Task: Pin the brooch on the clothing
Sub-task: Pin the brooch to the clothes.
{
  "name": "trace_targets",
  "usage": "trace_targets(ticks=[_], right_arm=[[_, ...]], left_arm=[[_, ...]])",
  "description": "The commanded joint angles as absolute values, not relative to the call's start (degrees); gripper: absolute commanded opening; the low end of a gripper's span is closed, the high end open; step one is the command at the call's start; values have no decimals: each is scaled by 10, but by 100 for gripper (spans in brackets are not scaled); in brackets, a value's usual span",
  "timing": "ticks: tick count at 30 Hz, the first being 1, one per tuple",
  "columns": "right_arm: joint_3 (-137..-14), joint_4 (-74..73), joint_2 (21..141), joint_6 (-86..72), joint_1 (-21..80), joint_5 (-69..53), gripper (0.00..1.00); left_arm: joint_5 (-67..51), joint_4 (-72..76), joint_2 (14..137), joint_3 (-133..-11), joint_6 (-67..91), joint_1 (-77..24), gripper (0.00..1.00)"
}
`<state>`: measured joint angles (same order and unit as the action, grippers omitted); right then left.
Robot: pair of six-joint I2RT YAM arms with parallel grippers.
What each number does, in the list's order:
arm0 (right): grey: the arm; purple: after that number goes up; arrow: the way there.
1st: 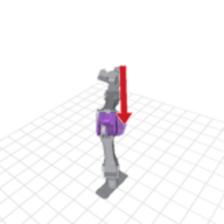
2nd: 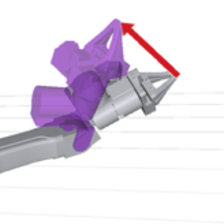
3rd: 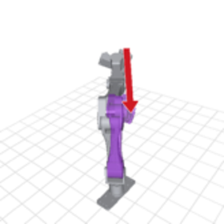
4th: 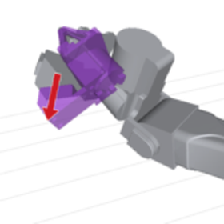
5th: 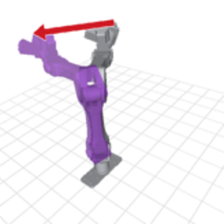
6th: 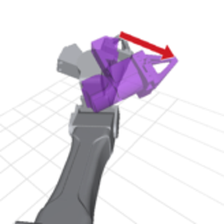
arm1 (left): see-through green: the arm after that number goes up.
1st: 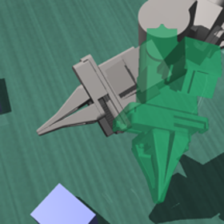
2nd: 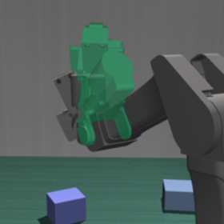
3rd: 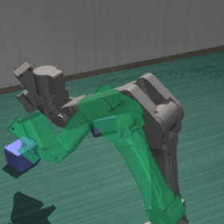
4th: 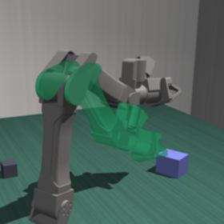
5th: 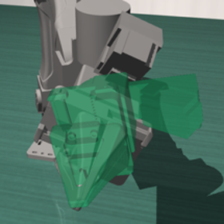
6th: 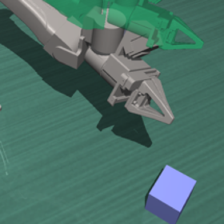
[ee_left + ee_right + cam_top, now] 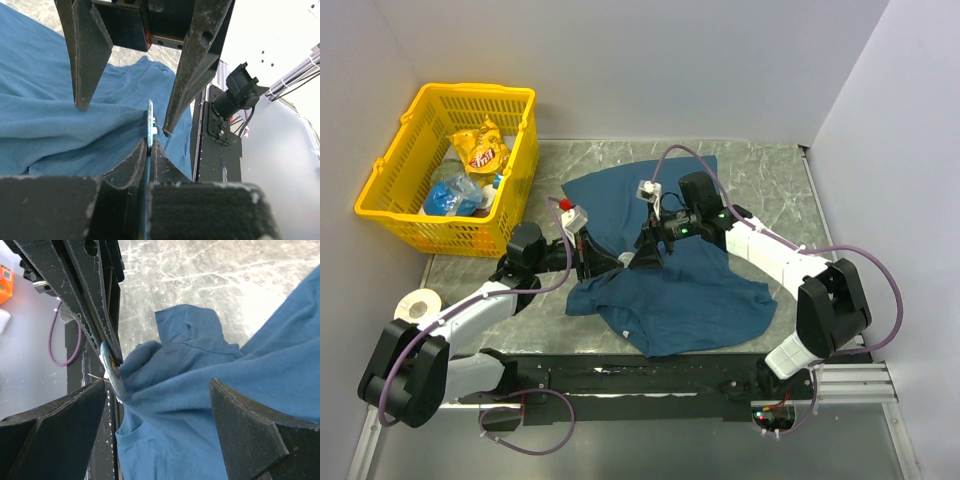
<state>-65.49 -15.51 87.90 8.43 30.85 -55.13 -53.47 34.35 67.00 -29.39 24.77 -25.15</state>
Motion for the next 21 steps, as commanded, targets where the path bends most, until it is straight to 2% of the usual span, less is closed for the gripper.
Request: trace_targets(ticks=[1,11,21], right_arm=[[-689,-130,897,85,325,-548,90],[-684,-103,905,71,329,-544,86],[-700,-105,933,73,329,-553,76]], left_arm=[[-553,374,665,-319,253,-258,1],[-555,371,665,-319,255,-258,1],[-554,360,656,-322,250,-260,1]])
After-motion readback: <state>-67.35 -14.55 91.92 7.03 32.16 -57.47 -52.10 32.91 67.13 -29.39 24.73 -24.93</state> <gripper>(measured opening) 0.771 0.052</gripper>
